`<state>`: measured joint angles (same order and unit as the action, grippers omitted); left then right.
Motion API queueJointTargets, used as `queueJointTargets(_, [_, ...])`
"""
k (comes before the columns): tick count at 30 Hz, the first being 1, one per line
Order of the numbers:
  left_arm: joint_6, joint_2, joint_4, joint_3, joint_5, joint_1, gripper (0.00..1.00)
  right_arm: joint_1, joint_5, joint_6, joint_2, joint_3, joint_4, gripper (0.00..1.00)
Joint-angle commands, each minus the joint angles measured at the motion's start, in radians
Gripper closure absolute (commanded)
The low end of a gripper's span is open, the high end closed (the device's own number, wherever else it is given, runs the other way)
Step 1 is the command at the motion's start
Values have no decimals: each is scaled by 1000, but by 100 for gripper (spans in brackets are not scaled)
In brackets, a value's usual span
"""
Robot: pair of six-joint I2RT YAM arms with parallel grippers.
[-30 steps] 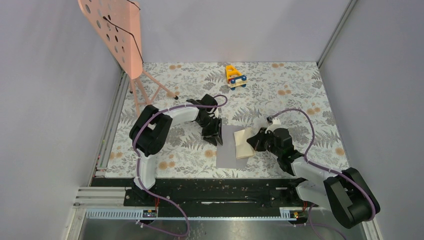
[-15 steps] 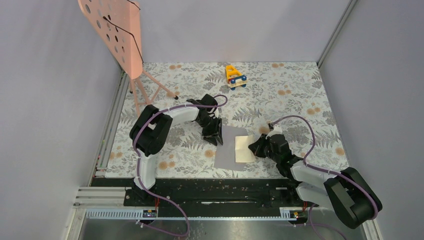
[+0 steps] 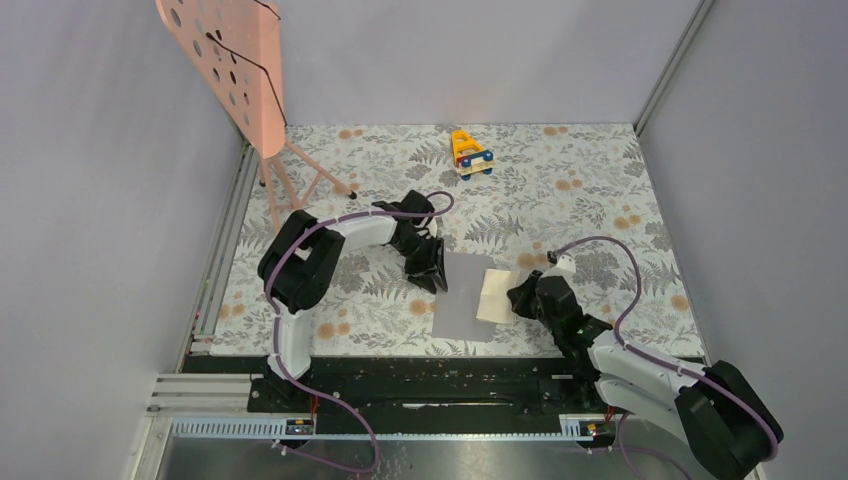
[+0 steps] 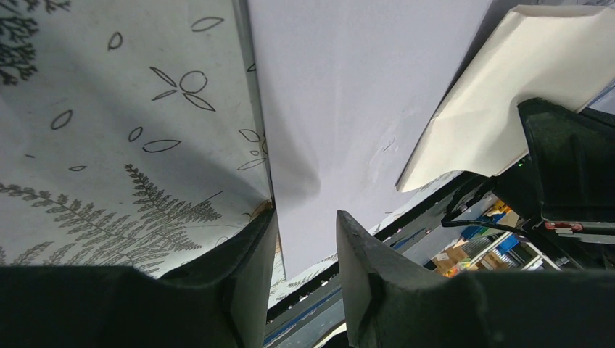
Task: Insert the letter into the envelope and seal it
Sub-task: Place the letter in the envelope.
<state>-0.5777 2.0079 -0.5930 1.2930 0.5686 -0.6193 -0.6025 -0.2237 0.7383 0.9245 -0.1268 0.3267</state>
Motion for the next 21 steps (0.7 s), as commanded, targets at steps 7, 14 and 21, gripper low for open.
queueJointTargets(7, [0, -29, 29, -21, -6, -2, 63, -55, -64, 3, 54, -24, 7, 100])
queueJointTargets(14, [-3, -31, 32, -25, 0, -1, 63, -99, -110, 7, 53, -24, 23, 100])
queueJointTargets(21, [-6, -29, 36, -27, 8, -1, 63, -127, -135, -3, 50, -32, 39, 100])
